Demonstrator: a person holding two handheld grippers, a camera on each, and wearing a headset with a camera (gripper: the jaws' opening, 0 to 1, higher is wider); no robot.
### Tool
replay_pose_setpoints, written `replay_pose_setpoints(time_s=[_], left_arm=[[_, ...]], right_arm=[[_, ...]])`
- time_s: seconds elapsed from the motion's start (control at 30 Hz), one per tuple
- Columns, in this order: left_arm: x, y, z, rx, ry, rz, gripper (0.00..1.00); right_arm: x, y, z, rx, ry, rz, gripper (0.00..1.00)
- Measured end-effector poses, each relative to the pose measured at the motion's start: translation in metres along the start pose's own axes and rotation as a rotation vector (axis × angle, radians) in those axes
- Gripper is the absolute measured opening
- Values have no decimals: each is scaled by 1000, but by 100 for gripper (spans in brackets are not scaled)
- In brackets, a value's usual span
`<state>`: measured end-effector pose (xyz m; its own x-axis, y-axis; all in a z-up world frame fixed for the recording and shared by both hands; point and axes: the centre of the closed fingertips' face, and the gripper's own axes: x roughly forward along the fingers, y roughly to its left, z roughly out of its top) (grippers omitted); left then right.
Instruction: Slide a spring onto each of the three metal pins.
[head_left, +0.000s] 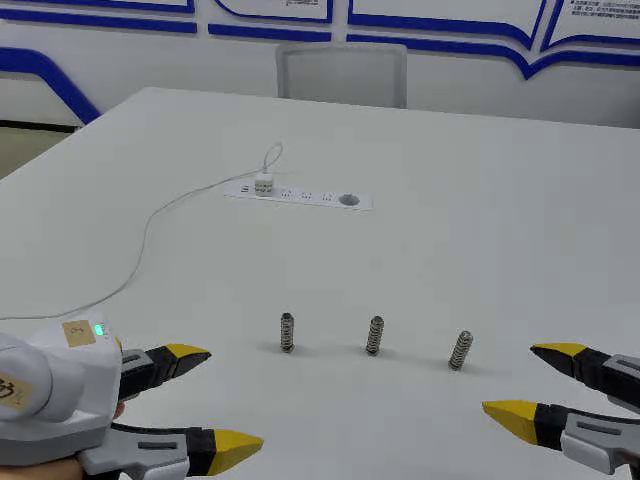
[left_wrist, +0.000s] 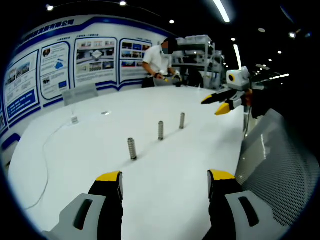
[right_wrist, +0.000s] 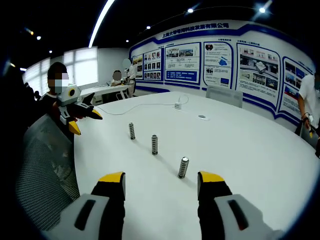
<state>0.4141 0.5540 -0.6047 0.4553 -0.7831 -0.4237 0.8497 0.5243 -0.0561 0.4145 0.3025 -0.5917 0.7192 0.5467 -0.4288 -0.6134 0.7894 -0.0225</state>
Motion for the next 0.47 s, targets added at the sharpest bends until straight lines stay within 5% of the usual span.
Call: replay_pose_setpoints(time_s=[0.47], left_arm=[[-2, 4, 5, -16, -31, 19, 70]], right_arm=[[0, -1, -2, 15, 13, -9, 61]])
